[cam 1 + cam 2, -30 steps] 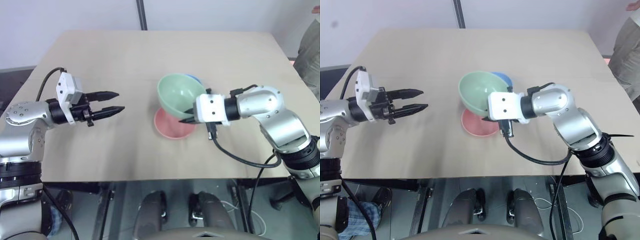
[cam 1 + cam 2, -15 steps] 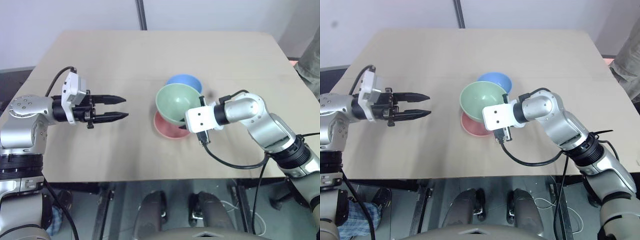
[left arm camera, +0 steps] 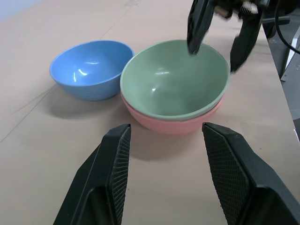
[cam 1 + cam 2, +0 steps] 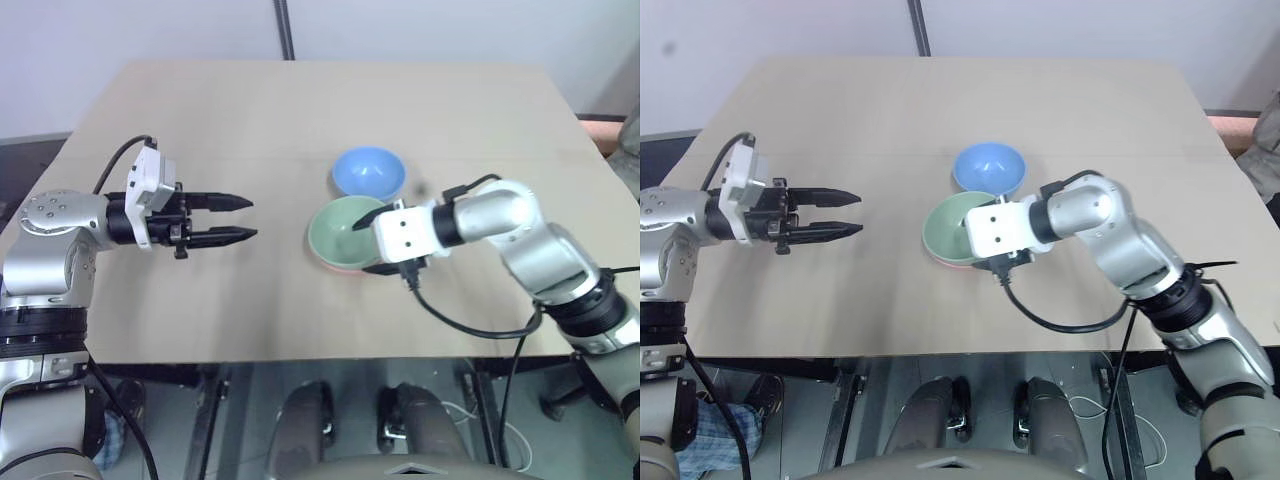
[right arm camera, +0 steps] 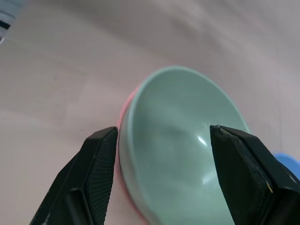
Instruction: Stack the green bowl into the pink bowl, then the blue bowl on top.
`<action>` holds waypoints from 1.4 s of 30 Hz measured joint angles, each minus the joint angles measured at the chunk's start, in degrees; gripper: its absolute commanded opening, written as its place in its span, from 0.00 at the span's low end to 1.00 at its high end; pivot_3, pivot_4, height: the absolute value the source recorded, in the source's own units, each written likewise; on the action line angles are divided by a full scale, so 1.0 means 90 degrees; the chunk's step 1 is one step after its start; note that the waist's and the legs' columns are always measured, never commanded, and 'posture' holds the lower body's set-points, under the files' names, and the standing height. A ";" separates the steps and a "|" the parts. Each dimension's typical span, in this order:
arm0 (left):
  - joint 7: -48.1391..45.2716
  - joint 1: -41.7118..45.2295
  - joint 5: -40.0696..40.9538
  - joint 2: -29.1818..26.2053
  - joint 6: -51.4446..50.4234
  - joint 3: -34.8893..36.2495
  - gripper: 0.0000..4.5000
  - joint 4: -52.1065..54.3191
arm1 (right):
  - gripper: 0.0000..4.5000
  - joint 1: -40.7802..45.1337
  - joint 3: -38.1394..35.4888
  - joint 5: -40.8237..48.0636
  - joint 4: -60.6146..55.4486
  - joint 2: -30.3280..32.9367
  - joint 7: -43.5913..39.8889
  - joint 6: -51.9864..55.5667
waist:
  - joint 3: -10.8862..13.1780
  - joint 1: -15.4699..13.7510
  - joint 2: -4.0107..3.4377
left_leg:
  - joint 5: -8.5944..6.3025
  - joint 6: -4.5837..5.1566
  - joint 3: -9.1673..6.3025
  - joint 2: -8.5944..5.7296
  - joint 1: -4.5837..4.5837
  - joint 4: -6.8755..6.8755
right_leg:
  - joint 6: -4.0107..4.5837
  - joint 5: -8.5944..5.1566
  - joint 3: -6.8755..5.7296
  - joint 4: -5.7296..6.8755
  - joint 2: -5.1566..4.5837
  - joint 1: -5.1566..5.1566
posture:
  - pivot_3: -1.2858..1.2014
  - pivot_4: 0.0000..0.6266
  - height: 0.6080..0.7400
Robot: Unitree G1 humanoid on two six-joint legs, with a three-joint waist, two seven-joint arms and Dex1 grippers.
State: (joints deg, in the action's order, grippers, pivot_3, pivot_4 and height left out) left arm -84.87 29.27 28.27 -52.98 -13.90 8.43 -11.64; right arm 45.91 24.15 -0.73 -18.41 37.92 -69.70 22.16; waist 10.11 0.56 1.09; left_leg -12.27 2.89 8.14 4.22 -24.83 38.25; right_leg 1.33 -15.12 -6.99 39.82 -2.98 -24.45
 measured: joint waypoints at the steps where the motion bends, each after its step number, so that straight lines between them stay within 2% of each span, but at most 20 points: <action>1: 0.0000 0.0000 -0.0001 0.0000 0.0002 0.0000 0.57 -0.0017 | 0.76 0.0010 -0.0141 0.0106 -0.0081 0.0106 -0.0064 0.0100 | 0.0000 0.0004 0.0001 | 0.0000 0.0000 0.0000 0.0000 0.0000 0.0000 | 0.0000 0.0000 0.0000 -0.0001 0.0000 0.0000 | 0.52 0.24 1.00; 8: 0.0004 0.0015 -0.0004 0.0007 0.0030 0.0000 0.57 -0.0033 | 0.76 0.0303 -0.0959 0.1365 -0.0507 0.0458 -0.0385 0.1537 | 0.0000 0.0036 -0.0001 | 0.0000 0.0000 0.0001 0.0004 0.0002 -0.0003 | 0.0002 0.0000 0.0002 0.0002 0.0003 -0.0004 | 0.52 0.24 1.00; 14: 0.0007 0.0034 -0.0023 0.0024 0.0060 -0.0009 0.57 -0.0103 | 0.76 0.0760 -0.1025 0.0862 0.0841 0.0332 0.0342 0.1049 | 0.0001 0.0029 -0.0001 | -0.0001 0.0001 0.0005 0.0002 0.0000 -0.0002 | 0.0001 0.0000 0.0003 0.0001 -0.0001 -0.0006 | 0.52 0.24 1.00; 19: 0.0009 0.0141 -0.0084 0.0054 0.0068 -0.0026 0.57 -0.0144 | 0.76 0.1060 -0.0732 0.0199 0.2128 0.0124 0.0697 -0.0106 | 0.0001 0.0032 0.0000 | 0.0001 -0.0001 0.0014 0.0001 -0.0005 -0.0005 | 0.0001 0.0000 0.0010 0.0004 0.0001 -0.0018 | 0.52 0.24 1.00; 25: 0.0013 0.0146 -0.0126 0.0088 0.0072 -0.0029 0.57 -0.0154 | 0.76 0.1476 -0.0158 -0.0926 0.3885 -0.0264 0.1206 -0.2250 | 0.0002 0.0053 -0.0002 | 0.0001 -0.0002 0.0025 0.0003 -0.0004 -0.0009 | 0.0001 0.0000 0.0021 0.0006 0.0004 -0.0026 | 0.52 0.24 1.00; 28: 0.0019 0.0141 -0.0129 0.0108 0.0073 -0.0028 0.57 -0.0144 | 0.76 0.1810 0.0124 -0.1493 0.4850 -0.0739 0.1593 -0.3210 | 0.0001 0.0073 -0.0002 | 0.0002 -0.0003 0.0034 0.0005 -0.0002 -0.0009 | 0.0001 0.0000 0.0028 0.0010 0.0007 -0.0029 | 0.52 0.24 1.00; 34: 0.0026 0.0116 -0.0128 0.0117 0.0072 -0.0024 0.57 -0.0135 | 0.76 0.2142 0.0354 -0.1921 0.5807 -0.1271 0.1920 -0.4046 | 0.0002 0.0062 -0.0002 | 0.0002 -0.0003 0.0036 0.0005 -0.0003 -0.0009 | 0.0008 0.0005 0.0030 0.0010 0.0006 -0.0029 | 0.52 0.24 1.00; 42: 0.0113 -0.0105 -0.0122 0.0088 0.0054 0.0012 0.57 -0.0009 | 0.76 0.2249 0.0456 -0.2159 0.6226 -0.1302 0.1921 -0.4693 | 0.0002 0.0052 -0.0003 | 0.0002 -0.0003 0.0035 0.0005 -0.0002 -0.0009 | 0.0025 0.0014 0.0030 0.0011 0.0006 -0.0029 | 0.52 0.24 1.00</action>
State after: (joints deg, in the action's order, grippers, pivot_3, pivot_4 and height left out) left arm -83.86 28.33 27.17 -52.19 -13.41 8.54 -11.72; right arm 66.15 28.25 -20.16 37.62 26.20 -52.41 -20.07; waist 10.13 1.03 1.07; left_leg -12.26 2.87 8.46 4.27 -24.84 38.17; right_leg 1.55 -15.00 -6.72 39.92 -2.92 -24.70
